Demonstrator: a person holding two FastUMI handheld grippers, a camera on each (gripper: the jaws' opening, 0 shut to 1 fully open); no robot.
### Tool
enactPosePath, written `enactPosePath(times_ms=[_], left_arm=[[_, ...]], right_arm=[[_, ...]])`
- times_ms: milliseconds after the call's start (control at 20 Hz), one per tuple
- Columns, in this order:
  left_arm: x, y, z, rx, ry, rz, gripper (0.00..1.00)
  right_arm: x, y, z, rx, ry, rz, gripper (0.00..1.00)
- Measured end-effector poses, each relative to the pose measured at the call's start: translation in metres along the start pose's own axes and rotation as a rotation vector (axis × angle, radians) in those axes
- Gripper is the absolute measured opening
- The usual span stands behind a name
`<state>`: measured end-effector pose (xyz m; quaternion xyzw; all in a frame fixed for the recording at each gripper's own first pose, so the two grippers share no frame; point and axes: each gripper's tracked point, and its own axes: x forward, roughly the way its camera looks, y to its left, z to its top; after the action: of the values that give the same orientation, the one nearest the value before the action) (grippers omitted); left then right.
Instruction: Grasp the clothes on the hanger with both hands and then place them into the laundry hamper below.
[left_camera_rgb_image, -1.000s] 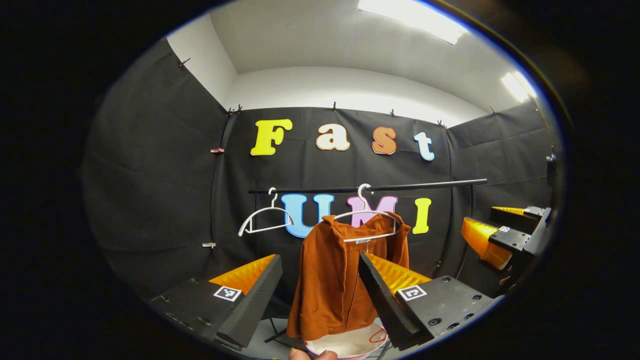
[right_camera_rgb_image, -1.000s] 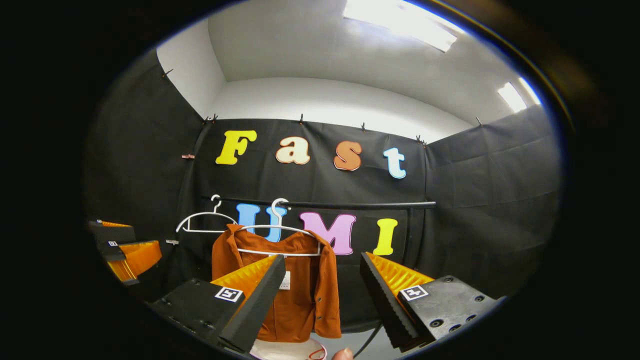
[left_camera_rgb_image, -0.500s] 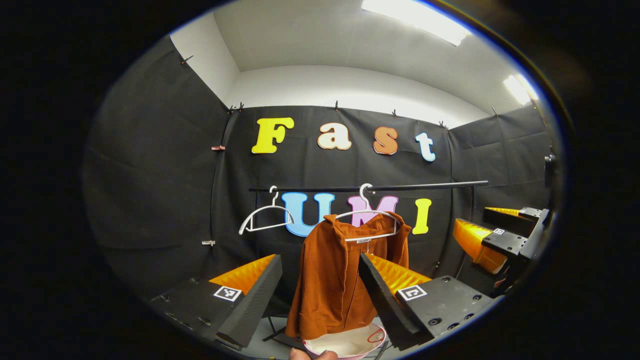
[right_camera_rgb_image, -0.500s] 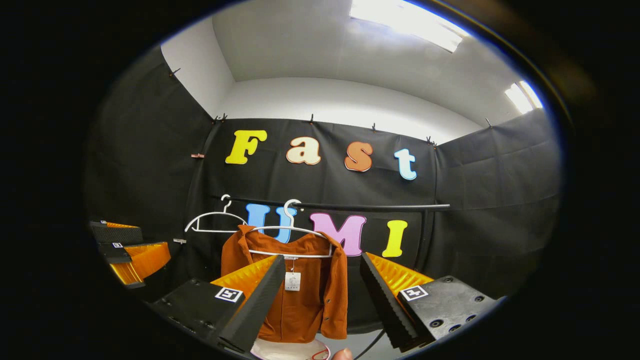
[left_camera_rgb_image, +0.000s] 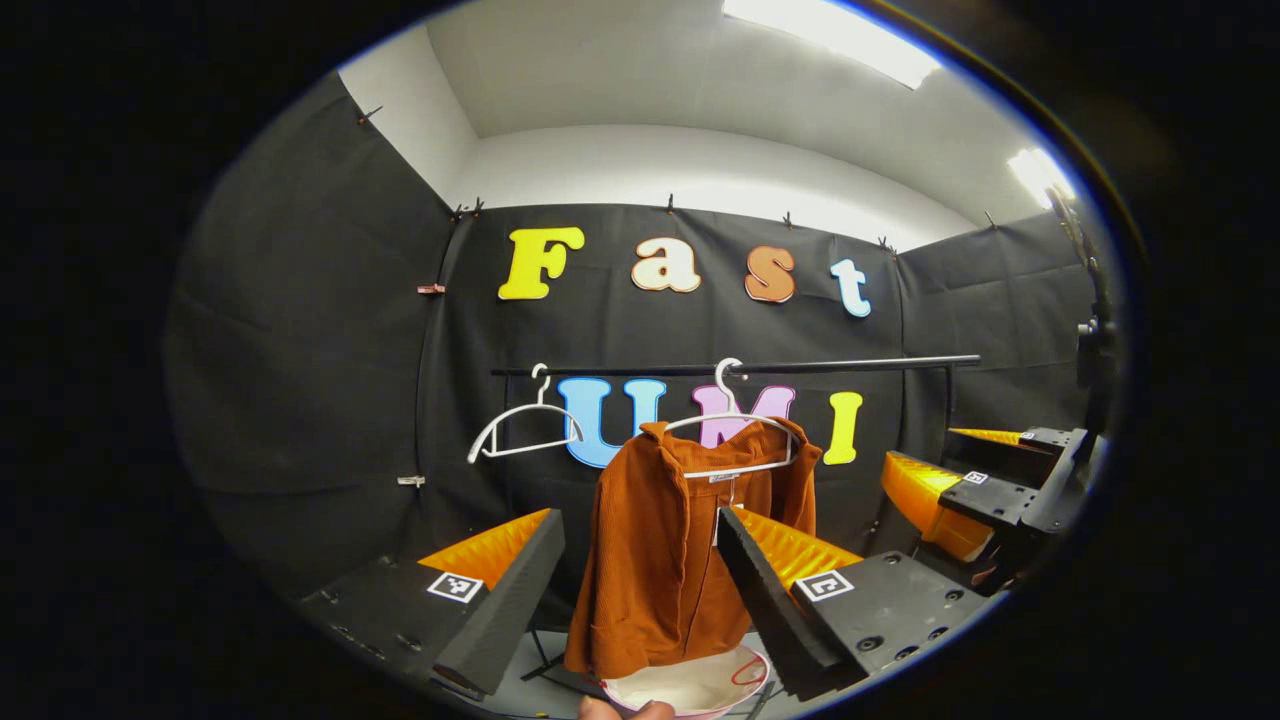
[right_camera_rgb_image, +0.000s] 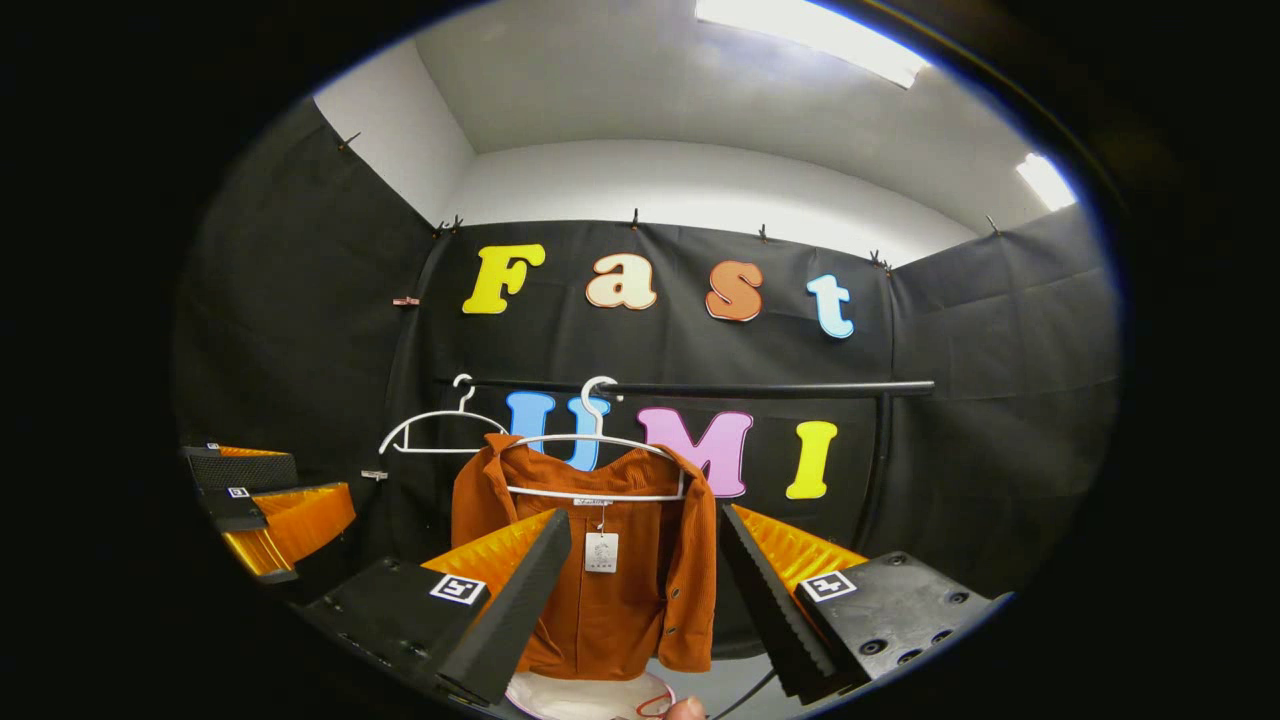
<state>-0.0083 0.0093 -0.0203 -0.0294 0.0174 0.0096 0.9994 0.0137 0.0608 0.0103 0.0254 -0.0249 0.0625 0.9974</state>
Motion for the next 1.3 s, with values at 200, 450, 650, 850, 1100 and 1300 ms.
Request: enactPosePath(times_ms=[200, 450, 650, 850, 1100, 1300], left_arm=[[0.027, -0.011, -0.001, 0.009, -0.008, -0.015, 0.98], [0.071, -0.028, -0.008, 0.028, -0.024, -0.031, 0.97], [0.119, -0.040, -0.028, 0.011, 0.007, -0.029, 0.98], [0.166, -0.044, -0.053, 0.039, 0.013, 0.017, 0.98], [0.216, -0.040, -0.086, 0.076, 0.031, 0.094, 0.98], [0.240, -0.028, -0.093, 0.089, 0.024, 0.154, 0.98]], right_arm=[[0.030, -0.009, -0.015, 0.016, 0.019, 0.008, 0.98], [0.075, -0.018, -0.036, 0.005, 0.036, 0.020, 0.98], [0.109, -0.019, -0.061, 0.021, 0.044, 0.047, 0.99], [0.143, -0.035, -0.103, 0.045, 0.088, 0.028, 0.98], [0.200, -0.061, -0.139, 0.066, 0.114, -0.007, 0.98], [0.244, -0.068, -0.155, 0.110, 0.125, -0.001, 0.98]])
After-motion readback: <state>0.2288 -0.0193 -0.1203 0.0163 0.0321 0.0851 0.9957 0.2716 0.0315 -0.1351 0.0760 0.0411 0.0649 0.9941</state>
